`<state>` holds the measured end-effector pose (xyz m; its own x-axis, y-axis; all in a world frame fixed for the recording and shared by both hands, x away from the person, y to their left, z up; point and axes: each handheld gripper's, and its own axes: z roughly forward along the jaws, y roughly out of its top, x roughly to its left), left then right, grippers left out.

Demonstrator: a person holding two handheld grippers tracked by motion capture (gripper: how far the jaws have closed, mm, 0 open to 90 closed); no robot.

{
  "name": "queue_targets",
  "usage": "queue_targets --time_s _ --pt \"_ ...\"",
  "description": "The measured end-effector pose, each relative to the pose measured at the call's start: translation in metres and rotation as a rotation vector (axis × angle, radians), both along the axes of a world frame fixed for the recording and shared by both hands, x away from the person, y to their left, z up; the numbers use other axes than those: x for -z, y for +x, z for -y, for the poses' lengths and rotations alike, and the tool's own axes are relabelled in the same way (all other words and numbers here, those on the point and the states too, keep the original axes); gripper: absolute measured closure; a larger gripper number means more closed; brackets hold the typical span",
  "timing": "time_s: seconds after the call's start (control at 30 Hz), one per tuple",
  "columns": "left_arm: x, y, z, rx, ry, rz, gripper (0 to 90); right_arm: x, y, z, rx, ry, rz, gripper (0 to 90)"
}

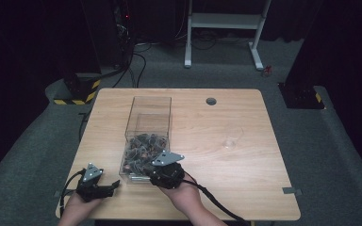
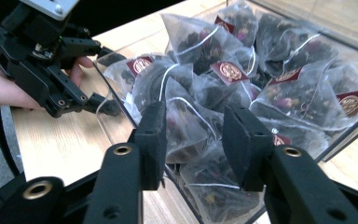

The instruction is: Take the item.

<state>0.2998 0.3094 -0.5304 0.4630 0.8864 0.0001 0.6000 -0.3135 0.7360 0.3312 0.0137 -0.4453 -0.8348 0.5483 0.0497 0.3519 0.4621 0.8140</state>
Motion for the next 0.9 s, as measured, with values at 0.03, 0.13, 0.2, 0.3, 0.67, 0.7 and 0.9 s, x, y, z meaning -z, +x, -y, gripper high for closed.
queue_targets --time_s 0.03,0.13,0.2,0.3,0.67,0.7,0.9 --pt "0.0 -0.0001 0.0001 0.0 -0.002 -0.001 14.8 0.0008 0.0007 -0.0001 0.0 0.003 -0.003 64.1" --pt "0.0 0.0 0.0001 0.0 -0.001 -0.001 14.8 0.0015 0.0017 -0.0003 -0.003 -0.002 -0.006 67.4" --pt "0.0001 -0.0001 0.0002 -0.001 -0.003 -0.001 14.8 0.0026 0.0024 -0.0007 0.001 -0.009 -0.017 70.3" --pt "0.0001 -0.0001 0.0002 -0.001 -0.003 -0.001 14.8 0.0039 0.0031 -0.0006 -0.004 -0.015 -0.02 75.4" --pt "0.0 0.0 0.0 0.0 0.0 0.0 14.8 0.0046 0.0014 0.0012 -0.004 -0.024 -0.01 90.0" --pt "0.0001 0.0 0.0001 0.0 -0.002 -0.001 14.8 0.0037 0.0012 0.0019 -0.006 -0.021 -0.002 90.0" --pt "0.0 0.0 0.0001 0.0 -0.002 0.0 14.8 0.0008 0.0004 0.0038 -0.003 -0.005 0.01 90.0"
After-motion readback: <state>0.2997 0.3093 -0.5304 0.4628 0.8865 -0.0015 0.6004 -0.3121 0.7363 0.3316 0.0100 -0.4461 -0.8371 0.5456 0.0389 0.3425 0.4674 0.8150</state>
